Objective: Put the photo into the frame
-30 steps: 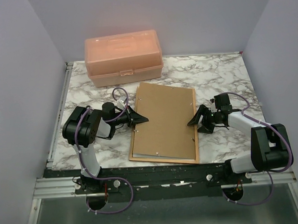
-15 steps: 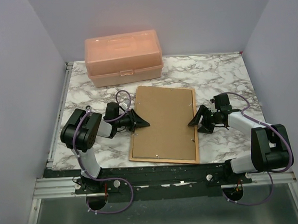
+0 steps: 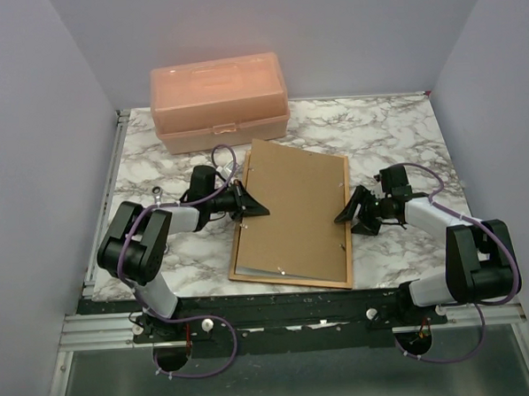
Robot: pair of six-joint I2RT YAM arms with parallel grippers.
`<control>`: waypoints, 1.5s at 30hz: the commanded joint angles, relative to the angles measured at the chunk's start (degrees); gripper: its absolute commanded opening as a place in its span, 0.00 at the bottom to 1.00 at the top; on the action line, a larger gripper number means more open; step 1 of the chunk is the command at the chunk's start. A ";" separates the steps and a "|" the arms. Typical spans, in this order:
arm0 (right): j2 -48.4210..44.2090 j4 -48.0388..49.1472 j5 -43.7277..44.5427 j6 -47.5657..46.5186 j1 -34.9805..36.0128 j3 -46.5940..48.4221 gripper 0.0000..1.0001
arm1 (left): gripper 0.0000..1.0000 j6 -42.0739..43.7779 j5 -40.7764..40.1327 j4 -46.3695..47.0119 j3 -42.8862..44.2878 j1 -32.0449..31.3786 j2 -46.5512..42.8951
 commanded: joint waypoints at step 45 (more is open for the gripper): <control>2.30 -1.16 7.68 -2.03 0.19 -1.08 0.56 | 0.65 19.56 -17.65 -36.74 11.22 -6.90 0.61</control>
